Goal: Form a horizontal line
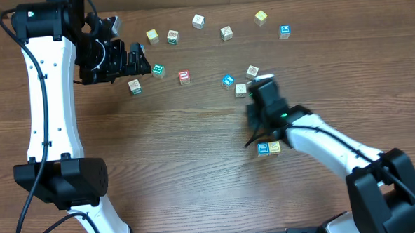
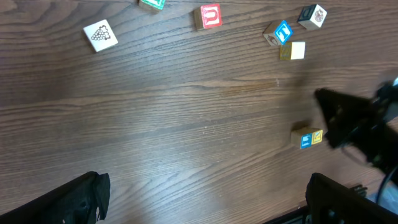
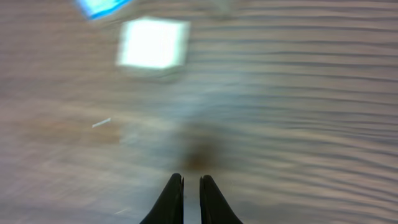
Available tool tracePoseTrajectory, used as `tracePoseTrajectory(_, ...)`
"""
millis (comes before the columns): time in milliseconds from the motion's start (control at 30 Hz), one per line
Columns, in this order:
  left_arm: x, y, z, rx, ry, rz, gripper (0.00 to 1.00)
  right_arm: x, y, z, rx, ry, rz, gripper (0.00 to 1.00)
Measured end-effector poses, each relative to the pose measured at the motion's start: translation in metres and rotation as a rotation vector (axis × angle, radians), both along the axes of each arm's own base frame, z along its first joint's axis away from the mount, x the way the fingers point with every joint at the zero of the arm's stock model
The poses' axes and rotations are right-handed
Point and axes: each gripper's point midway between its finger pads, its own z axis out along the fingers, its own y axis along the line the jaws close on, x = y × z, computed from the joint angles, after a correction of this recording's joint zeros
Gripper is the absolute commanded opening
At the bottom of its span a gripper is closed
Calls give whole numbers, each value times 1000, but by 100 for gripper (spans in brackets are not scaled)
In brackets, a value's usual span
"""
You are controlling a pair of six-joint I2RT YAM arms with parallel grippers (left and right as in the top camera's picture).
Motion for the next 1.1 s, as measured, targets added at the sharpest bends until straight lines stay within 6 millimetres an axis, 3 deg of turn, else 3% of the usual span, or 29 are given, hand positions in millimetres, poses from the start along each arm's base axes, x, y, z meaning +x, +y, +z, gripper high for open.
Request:
tracePoseTrajectory(300,0,0,0,0,0,0,100,25,-115,2,-3,-20,-321,8)
tracePoseTrajectory(567,0,0,0,0,0,0,100,15,-222,3,-3,-28,-606,16)
tracePoseTrajectory(633,0,0,0,0,0,0,100,10,-241,3,-1,-29,-659,28)
tracePoseTrajectory(700,0,0,0,0,0,0,100,5,-260,4,3,-34,-718,67)
tracePoseTrajectory(733,0,0,0,0,0,0,100,2,-269,4,-1,-33,-738,78)
tracePoseTrajectory(800,0,0,0,0,0,0,100,-4,-281,4,-4,-32,-771,84)
tracePoseTrajectory(867,0,0,0,0,0,0,99,-8,-289,4,-3,-31,-795,100)
tracePoseTrajectory(1100,0,0,0,0,0,0,100,-11,-292,3,-4,-22,-802,100)
